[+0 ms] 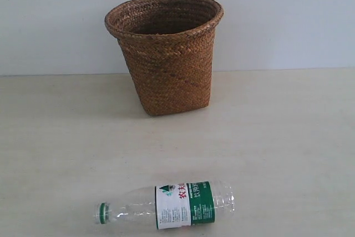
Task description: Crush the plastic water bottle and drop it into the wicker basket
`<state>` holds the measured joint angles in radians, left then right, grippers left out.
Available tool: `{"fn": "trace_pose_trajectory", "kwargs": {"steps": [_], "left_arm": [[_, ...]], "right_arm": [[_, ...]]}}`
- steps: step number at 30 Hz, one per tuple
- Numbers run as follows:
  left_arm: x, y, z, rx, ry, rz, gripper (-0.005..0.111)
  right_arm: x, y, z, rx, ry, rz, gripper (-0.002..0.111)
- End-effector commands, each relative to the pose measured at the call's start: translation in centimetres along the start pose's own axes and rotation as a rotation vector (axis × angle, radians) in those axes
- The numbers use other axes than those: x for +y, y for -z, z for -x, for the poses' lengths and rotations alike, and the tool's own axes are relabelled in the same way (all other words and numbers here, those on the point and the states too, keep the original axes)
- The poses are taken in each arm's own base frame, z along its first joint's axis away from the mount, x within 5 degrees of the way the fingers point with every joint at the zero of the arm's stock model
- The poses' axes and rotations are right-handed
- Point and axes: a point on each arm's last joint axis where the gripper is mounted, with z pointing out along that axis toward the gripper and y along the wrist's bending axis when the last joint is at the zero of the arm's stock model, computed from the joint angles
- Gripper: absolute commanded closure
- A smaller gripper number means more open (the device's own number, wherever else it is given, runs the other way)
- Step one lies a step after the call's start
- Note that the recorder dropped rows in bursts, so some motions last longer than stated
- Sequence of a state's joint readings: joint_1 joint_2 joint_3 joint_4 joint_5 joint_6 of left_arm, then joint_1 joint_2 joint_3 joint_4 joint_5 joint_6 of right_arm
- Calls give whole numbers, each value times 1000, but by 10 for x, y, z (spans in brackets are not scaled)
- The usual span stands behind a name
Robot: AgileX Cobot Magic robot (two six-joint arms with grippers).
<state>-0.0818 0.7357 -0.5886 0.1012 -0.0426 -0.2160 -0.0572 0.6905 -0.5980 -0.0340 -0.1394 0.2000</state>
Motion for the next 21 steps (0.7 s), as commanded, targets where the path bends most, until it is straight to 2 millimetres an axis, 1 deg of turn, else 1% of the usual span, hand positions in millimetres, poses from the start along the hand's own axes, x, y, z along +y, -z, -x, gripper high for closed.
{"fn": "trace_pose_trajectory", "kwargs": {"steps": [1,6,8,10,12,15,16,17,18,19,21], "left_arm": [[4,-30,-5,214,-143,40,102],[6,-52,-12,361,-238,47,102],[8,-62,-19,457,-306,42,102],[9,-70,-27,549,-352,22,102],[4,-79,-36,632,-397,-34,102],[-12,-90,-51,751,-538,-192,102],[-26,-93,-60,805,-621,-317,102],[-32,-94,-66,830,-657,-382,102],[-43,-95,-76,867,-711,-494,102],[-47,-94,-80,882,-724,-539,102],[-59,-92,-94,922,-835,-727,102]], "right_arm": [[-2,-28,-6,139,96,-20,108],[-5,-52,-10,332,235,-40,108],[-5,-60,-13,427,302,-33,108],[-1,-67,-16,491,322,-6,108],[9,-74,-23,562,374,56,108],[32,-82,-36,690,465,199,108],[47,-88,-46,781,516,291,108],[56,-90,-51,828,534,339,108],[73,-95,-62,912,580,447,108],[81,-96,-66,945,584,499,108],[112,-99,-89,1043,602,732,108]]}}
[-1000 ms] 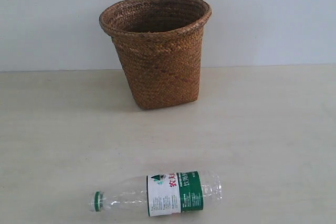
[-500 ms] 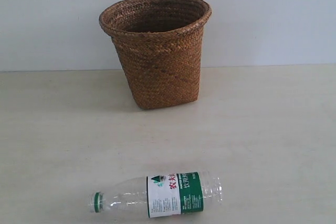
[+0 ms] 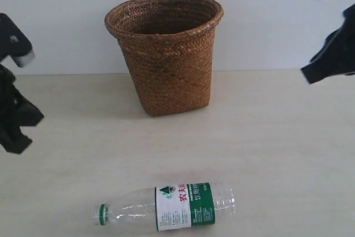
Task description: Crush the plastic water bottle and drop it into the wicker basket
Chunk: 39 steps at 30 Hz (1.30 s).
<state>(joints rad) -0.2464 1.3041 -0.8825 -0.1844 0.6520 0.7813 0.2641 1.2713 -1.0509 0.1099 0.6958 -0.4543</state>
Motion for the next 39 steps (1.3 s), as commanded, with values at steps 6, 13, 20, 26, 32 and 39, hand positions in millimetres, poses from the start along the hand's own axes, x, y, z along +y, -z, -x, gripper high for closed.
{"fn": "trace_pose_trajectory", "kwargs": {"steps": [6,13,20,26,32,39], "left_arm": [[-35,-18,13,-71,-358,-311,101],[-47,-48,8,-93,-370,-448,49],[-54,-93,-8,-69,-491,-521,31],[-57,-115,-15,-48,-502,-551,32],[-61,-132,-16,-90,-495,-578,32],[-62,-148,-23,-62,-488,-573,34]], "right_arm": [[66,-66,16,83,270,498,108],[83,-97,9,122,324,614,108],[83,-99,9,117,312,615,108],[83,-99,10,116,309,617,108],[83,-99,10,115,309,615,108],[83,-99,10,115,309,615,108]]}}
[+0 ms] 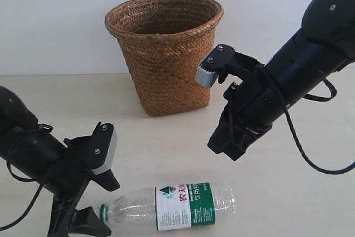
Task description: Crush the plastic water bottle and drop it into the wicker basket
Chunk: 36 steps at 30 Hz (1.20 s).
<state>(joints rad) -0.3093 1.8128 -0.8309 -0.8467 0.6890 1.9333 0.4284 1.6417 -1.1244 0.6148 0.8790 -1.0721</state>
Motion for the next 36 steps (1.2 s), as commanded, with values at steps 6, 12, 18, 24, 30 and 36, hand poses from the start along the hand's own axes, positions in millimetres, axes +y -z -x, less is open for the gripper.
{"fn": "trace_pose_trajectory", "kwargs": {"steps": [6,12,18,24,30,36], "left_arm": [[2,-15,-9,32,9,-9,34],[3,-17,-10,42,10,4,48],[3,-17,-11,43,-22,3,83],[3,-17,-10,42,-24,2,102],[2,-17,-10,38,-11,-7,102],[3,-17,-10,42,-12,2,102]], "right_arm": [[0,1,3,-12,7,-2,108],[0,1,3,-18,7,-12,108],[-1,1,4,-24,5,-20,108],[4,2,11,-101,-77,45,108],[14,-14,18,-127,-139,153,108],[25,-47,22,-69,-110,142,108]]}}
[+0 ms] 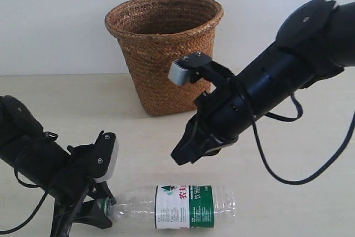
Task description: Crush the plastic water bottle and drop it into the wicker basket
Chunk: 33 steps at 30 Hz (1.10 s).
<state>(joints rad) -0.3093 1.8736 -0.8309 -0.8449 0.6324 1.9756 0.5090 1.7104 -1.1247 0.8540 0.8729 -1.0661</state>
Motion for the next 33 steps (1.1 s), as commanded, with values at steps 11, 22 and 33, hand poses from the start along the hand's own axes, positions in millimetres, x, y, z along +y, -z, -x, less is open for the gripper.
{"fn": "trace_pose_trajectory", "kwargs": {"steps": [11,22,33], "left_arm": [[0,-1,0,6,2,9,102],[0,-1,0,6,2,9,102],[0,-1,1,1,15,11,102]], "right_arm": [[-11,-51,8,100,-17,11,108],[-14,-74,2,149,-53,32,108],[-33,-104,-19,239,-120,2,108]]}}
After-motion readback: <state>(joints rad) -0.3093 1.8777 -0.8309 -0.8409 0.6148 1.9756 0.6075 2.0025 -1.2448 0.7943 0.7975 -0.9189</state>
